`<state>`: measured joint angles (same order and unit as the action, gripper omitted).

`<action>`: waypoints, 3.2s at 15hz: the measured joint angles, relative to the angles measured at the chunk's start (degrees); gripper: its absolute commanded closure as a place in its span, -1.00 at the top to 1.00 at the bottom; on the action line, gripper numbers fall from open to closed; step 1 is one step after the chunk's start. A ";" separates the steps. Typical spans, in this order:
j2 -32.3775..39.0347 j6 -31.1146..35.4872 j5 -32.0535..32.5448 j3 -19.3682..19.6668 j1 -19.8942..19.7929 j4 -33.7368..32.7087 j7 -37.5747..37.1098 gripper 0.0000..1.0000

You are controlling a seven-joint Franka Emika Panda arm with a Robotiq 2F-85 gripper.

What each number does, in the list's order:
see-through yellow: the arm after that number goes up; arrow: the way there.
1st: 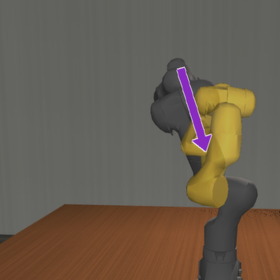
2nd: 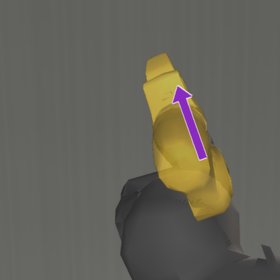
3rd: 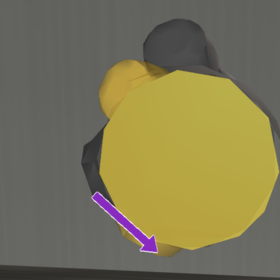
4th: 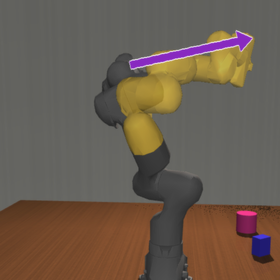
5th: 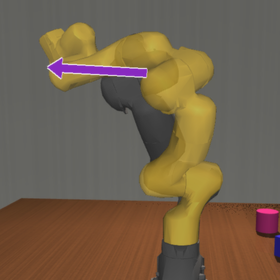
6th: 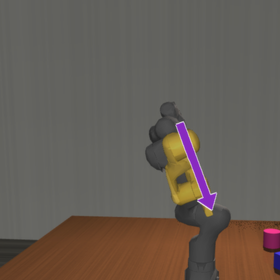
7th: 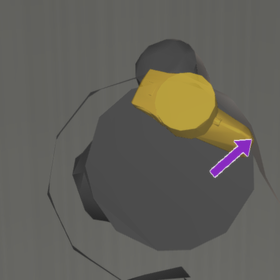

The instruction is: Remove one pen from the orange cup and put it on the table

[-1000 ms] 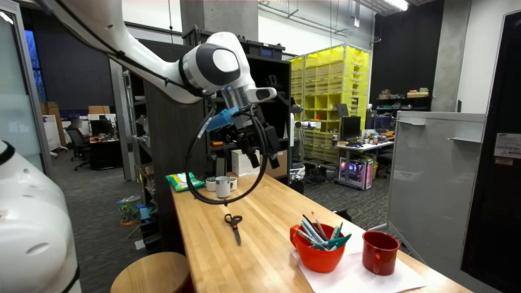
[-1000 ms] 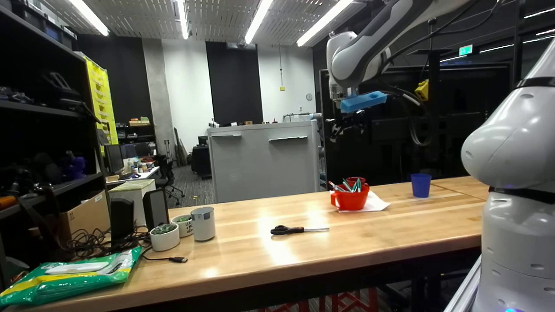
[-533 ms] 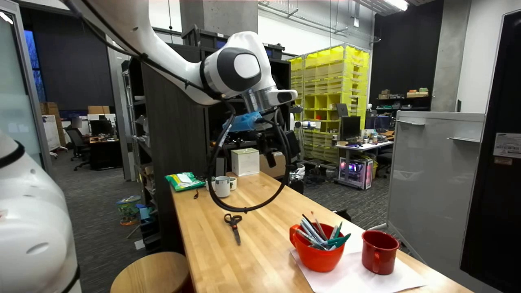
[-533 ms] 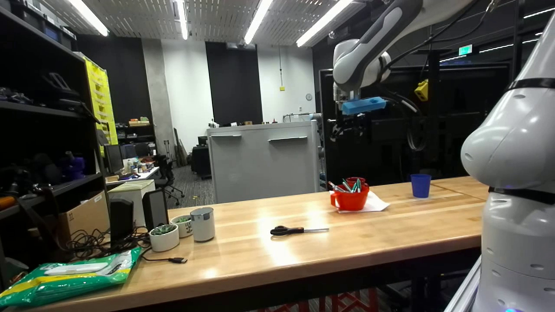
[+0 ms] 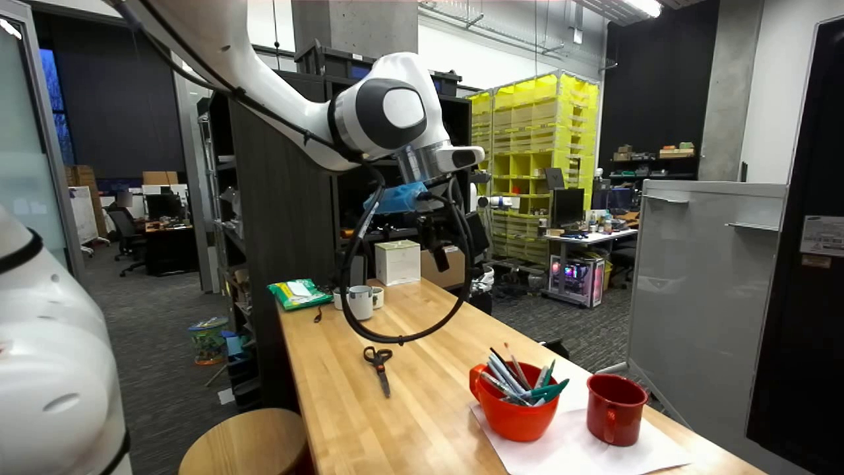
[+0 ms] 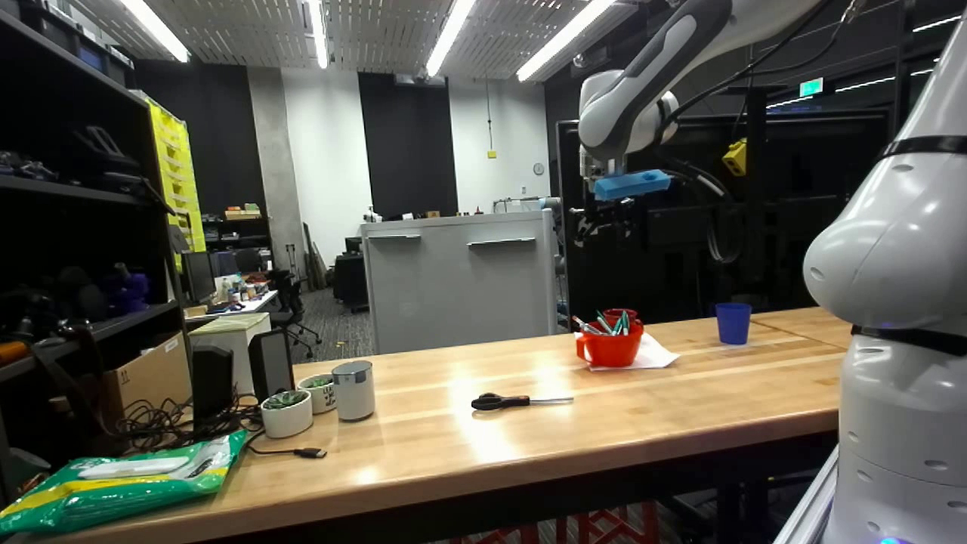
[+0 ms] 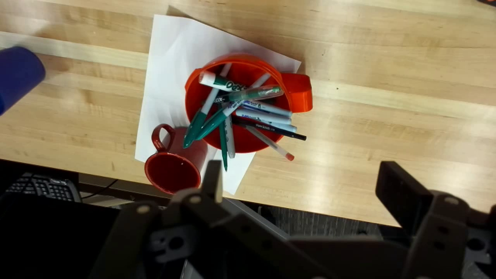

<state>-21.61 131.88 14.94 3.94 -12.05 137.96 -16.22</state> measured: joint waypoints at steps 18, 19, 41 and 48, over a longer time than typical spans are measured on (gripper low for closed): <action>0.05 0.00 0.00 0.00 -0.03 -0.01 0.00 1.00; 0.12 0.00 0.00 0.00 -0.04 0.02 -0.10 1.00; 7.50 2.25 -8.28 7.07 -0.34 -3.03 6.66 1.00; 11.24 2.10 -8.43 7.27 -0.36 -7.65 6.66 1.00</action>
<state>-10.37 133.99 6.51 11.21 -12.41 130.30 -9.56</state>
